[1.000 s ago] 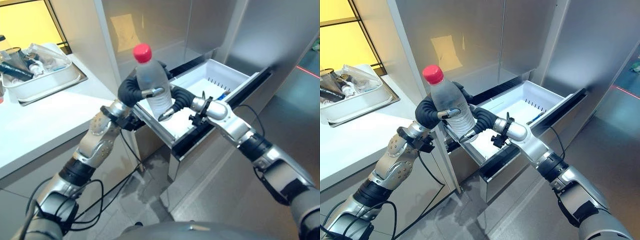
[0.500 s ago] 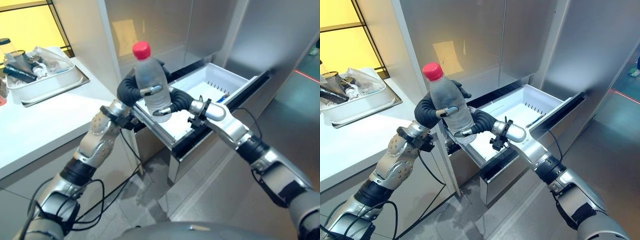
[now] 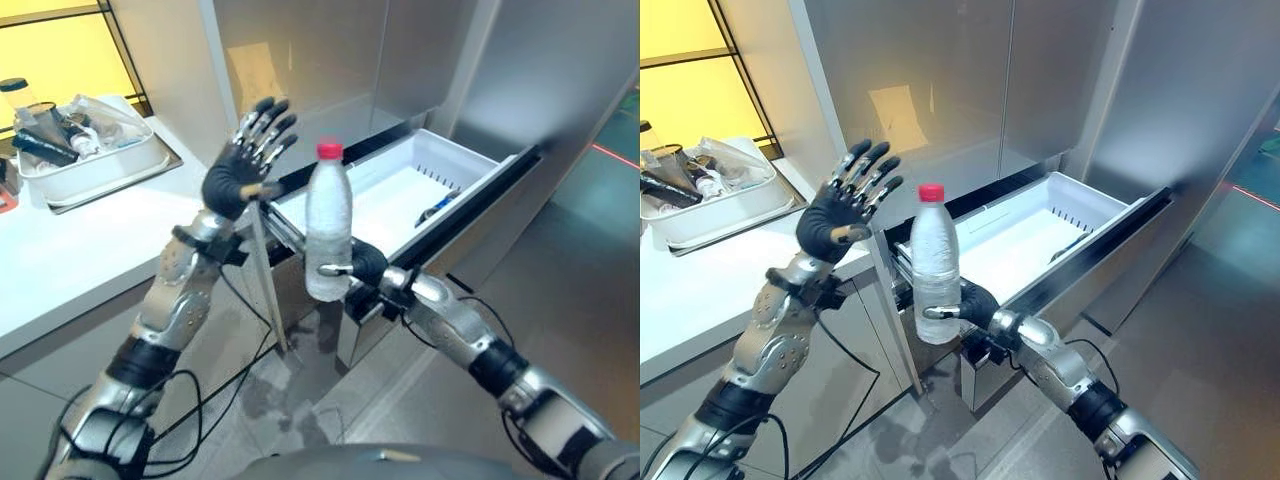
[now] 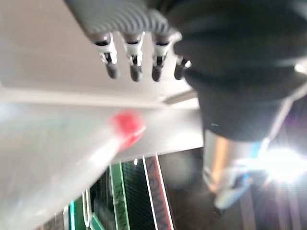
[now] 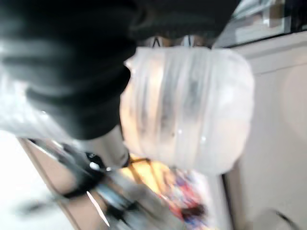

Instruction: Take the drinks into the refrigerator

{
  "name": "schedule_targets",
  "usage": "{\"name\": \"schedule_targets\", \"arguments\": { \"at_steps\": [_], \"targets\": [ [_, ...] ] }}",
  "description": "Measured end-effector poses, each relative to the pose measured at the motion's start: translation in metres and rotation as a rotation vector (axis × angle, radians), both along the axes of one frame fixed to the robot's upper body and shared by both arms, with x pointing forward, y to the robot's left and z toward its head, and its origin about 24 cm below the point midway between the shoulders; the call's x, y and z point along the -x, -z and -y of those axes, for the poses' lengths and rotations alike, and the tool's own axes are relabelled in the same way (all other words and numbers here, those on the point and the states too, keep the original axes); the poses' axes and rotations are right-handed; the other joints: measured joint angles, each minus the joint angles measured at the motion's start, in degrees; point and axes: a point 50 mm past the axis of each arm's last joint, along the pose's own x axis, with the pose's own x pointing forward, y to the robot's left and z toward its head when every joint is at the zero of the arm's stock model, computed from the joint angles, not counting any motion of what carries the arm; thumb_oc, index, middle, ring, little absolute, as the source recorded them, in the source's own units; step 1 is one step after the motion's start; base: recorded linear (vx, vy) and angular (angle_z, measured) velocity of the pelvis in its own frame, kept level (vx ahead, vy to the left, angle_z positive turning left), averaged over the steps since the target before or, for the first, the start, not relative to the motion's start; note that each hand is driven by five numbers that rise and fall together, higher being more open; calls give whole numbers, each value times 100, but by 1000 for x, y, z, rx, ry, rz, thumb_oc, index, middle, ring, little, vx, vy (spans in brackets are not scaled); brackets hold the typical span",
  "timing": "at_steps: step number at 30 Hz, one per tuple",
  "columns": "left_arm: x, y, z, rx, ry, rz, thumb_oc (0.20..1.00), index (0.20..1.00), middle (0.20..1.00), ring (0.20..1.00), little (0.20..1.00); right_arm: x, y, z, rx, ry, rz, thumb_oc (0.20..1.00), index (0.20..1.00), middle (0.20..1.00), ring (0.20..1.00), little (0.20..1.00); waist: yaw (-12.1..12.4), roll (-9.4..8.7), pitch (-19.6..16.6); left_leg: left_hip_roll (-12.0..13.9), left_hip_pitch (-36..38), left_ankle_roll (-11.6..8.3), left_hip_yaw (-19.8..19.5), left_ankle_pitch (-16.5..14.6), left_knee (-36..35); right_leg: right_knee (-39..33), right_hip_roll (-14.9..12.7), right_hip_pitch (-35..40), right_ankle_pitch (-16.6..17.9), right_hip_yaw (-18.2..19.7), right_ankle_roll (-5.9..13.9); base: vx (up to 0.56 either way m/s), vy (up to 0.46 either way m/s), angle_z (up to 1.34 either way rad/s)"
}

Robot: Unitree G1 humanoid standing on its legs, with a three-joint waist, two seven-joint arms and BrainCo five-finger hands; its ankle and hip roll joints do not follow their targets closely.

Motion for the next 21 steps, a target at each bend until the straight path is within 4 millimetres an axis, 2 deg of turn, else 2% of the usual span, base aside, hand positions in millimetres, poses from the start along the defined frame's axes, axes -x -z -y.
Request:
{"name": "schedule_targets", "arguments": {
  "at_steps": [5, 8, 10, 12, 16, 17, 18, 19, 21],
  "targets": [
    [16, 23, -23, 9, -90, -86, 1000, 1000, 1000, 1000, 1000, -11, -14, 51, -73, 240, 31, 200, 200, 200, 200, 200, 27, 36, 33, 4, -60, -1, -20, 2, 0, -4, 7, -44, -9, -35, 4, -2, -1, 1],
    [22, 30, -32, 31, -138, -108, 1000, 1000, 1000, 1000, 1000, -14, -23, 77, -53, 343, 75, 200, 200, 200, 200, 200, 28, 49, 45, 4, -119, -10, -44, 8, 1, -5, 8, -94, -9, -60, 4, -15, -14, 6],
    [25, 33, -32, 4, -136, -104, 1000, 1000, 1000, 1000, 1000, -14, -34, 102, 78, 387, 134, 200, 200, 200, 200, 200, 121, 64, 86, -3, -161, -14, -98, 12, 0, -6, -1, -101, -20, -122, 13, -16, -12, 12],
    [29, 34, -32, -15, -131, -98, 1000, 1000, 1000, 1000, 1000, -13, -52, 136, 303, 446, 215, 200, 200, 200, 200, 200, 157, 52, 212, 1, -209, -14, -161, 30, 2, -5, 8, -119, -20, -165, 9, -27, -9, 12],
    [41, 30, -28, -61, -67, -70, 1000, 1000, 1000, 1000, 1000, -15, -61, 173, 503, 525, 243, 200, 200, 200, 200, 200, 306, -30, 332, -4, -340, -26, -229, 39, 64, 18, 7, -171, -27, -243, 1, -58, 0, 10],
    [44, 30, -25, -69, -35, -56, 1000, 1000, 1000, 1000, 1000, -20, -63, 188, 555, 590, 225, 200, 200, 200, 200, 200, 317, -87, 390, -11, -452, -26, -275, 45, 97, 25, 4, -258, -19, -270, -7, -94, 13, 12],
    [46, 30, -25, -76, -24, -56, 1000, 1000, 1000, 1000, 1000, -22, -65, 193, 567, 622, 219, 200, 200, 200, 200, 200, 345, -112, 411, -11, -539, -28, -293, 50, 118, 27, 7, -319, -10, -284, -15, -89, 12, 12],
    [48, 32, -26, -83, -13, -68, 1000, 1000, 1000, 1000, 1000, -32, -73, 199, 616, 645, 231, 200, 200, 200, 200, 200, 338, -151, 479, -19, -736, -34, -315, 54, 214, 28, 2, -462, 36, -294, -22, -72, 6, 6],
    [49, 31, -27, -102, 5, -66, 1000, 1000, 1000, 1000, 1000, -41, -99, 208, 733, 669, 287, 200, 200, 200, 200, 200, 406, -160, 690, -27, -946, -29, -336, 75, 295, 29, 1, -620, 85, -310, -34, -37, 1, 6]
  ]
}}
